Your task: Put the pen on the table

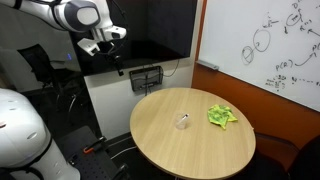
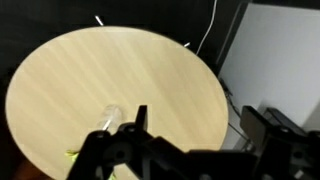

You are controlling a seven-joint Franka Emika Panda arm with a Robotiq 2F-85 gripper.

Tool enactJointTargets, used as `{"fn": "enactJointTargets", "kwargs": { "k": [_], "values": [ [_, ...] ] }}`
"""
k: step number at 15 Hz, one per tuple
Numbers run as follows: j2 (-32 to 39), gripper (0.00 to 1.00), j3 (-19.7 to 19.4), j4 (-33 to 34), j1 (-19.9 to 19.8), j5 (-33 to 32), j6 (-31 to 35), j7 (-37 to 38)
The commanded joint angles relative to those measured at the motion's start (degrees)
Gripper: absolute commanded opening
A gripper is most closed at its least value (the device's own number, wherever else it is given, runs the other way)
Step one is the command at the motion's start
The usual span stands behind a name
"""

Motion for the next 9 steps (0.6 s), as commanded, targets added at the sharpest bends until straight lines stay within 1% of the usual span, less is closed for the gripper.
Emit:
{"fn": "enactJointTargets", "kwargs": {
  "k": [1, 3, 4, 5, 6, 7, 9],
  "values": [
    [12.2, 1.0, 2.7, 2.9, -6.5, -4.7, 12.8, 9.6],
    [19.9, 1.0, 3.2, 4.7, -10.9, -9.8, 20.3, 16.3],
    [23.5, 1.0, 3.5, 6.0, -13.0, -13.4, 22.7, 20.5],
    [27.6, 1.0, 3.7, 7.7, -15.3, -18.5, 24.9, 25.6],
    [31.3, 1.0, 3.1, 9.8, -16.7, -23.7, 25.7, 31.0],
    [35.4, 1.0, 1.4, 12.7, -16.5, -28.2, 25.3, 36.1],
    [42.2, 1.0, -3.5, 18.1, -12.7, -33.1, 23.6, 42.9]
  ]
}}
